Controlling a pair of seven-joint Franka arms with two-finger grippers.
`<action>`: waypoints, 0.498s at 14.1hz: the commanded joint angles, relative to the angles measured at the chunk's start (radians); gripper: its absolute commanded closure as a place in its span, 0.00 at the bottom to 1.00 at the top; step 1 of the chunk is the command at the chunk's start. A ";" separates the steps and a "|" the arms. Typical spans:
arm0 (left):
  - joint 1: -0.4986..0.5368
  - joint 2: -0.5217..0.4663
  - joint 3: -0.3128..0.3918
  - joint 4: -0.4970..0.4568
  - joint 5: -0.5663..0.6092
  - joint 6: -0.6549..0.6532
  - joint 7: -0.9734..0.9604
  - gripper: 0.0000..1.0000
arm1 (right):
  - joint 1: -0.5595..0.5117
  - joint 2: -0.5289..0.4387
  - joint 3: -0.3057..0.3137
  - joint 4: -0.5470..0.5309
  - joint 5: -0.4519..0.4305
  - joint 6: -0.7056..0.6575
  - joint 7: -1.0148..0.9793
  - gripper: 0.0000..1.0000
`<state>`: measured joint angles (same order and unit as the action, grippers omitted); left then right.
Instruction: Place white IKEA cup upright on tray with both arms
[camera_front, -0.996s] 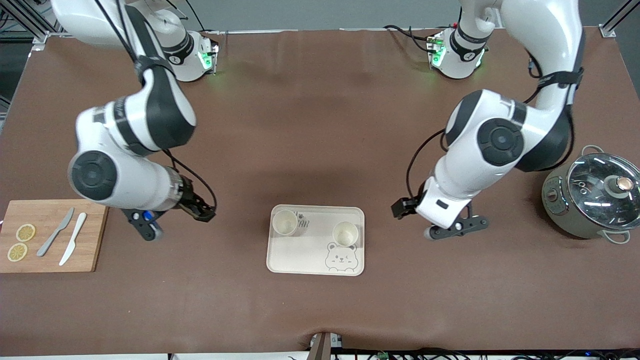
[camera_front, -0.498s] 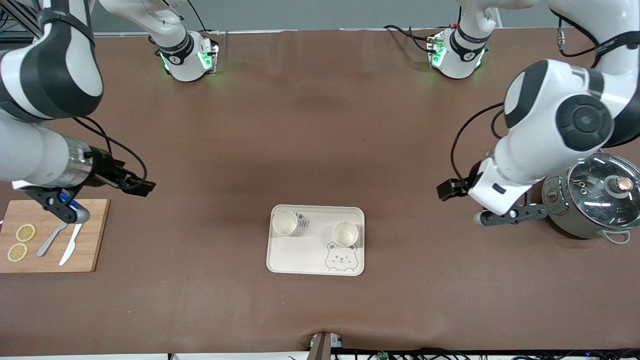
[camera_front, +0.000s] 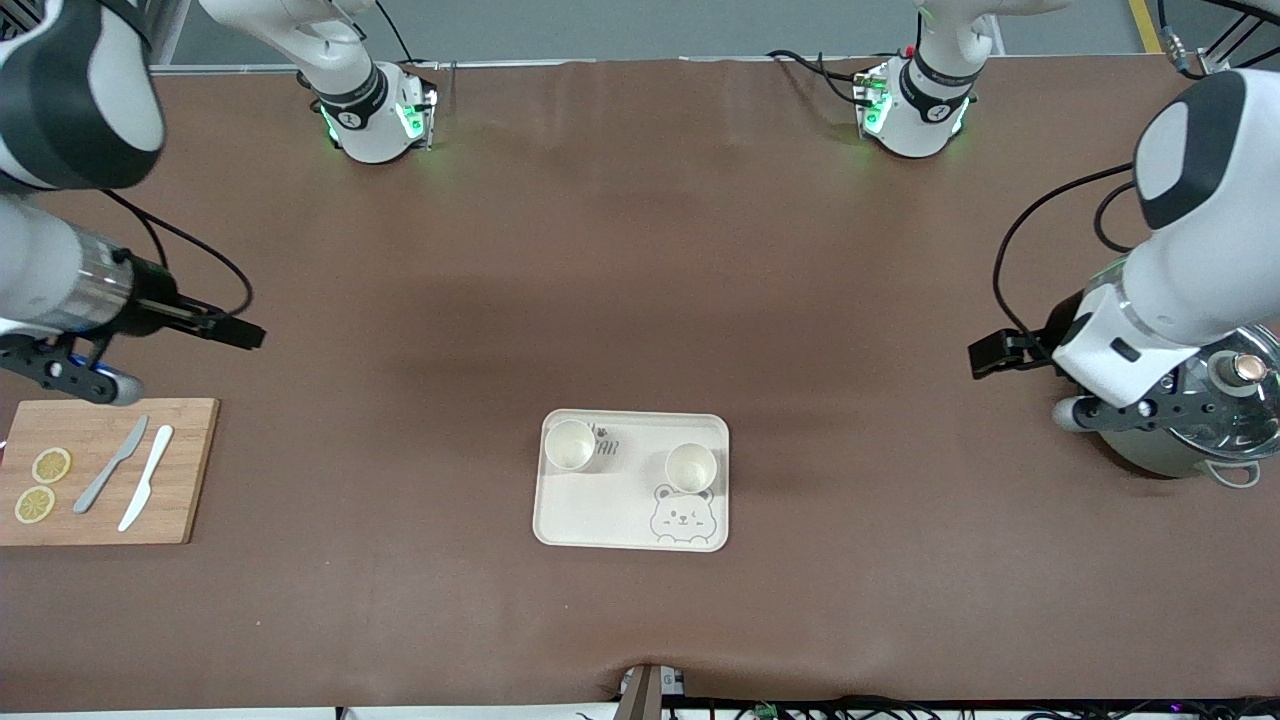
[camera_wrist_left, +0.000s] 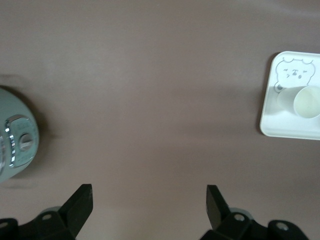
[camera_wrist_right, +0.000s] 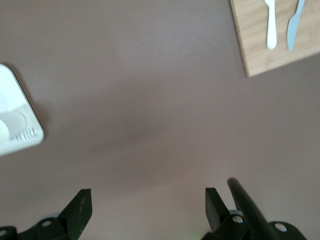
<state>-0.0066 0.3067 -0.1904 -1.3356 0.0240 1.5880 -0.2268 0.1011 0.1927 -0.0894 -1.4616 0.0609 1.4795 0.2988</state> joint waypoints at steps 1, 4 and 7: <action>0.016 -0.061 -0.006 -0.031 0.024 -0.046 0.014 0.00 | -0.105 -0.079 0.014 -0.072 -0.006 0.024 -0.206 0.00; 0.025 -0.109 -0.006 -0.039 0.024 -0.086 0.017 0.00 | -0.118 -0.108 -0.010 -0.071 -0.006 0.009 -0.274 0.00; 0.025 -0.161 -0.006 -0.057 0.024 -0.097 0.018 0.00 | -0.107 -0.156 -0.007 -0.092 -0.006 -0.001 -0.274 0.00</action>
<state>0.0106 0.2071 -0.1905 -1.3450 0.0240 1.4967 -0.2228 -0.0146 0.0989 -0.1029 -1.4970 0.0609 1.4733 0.0328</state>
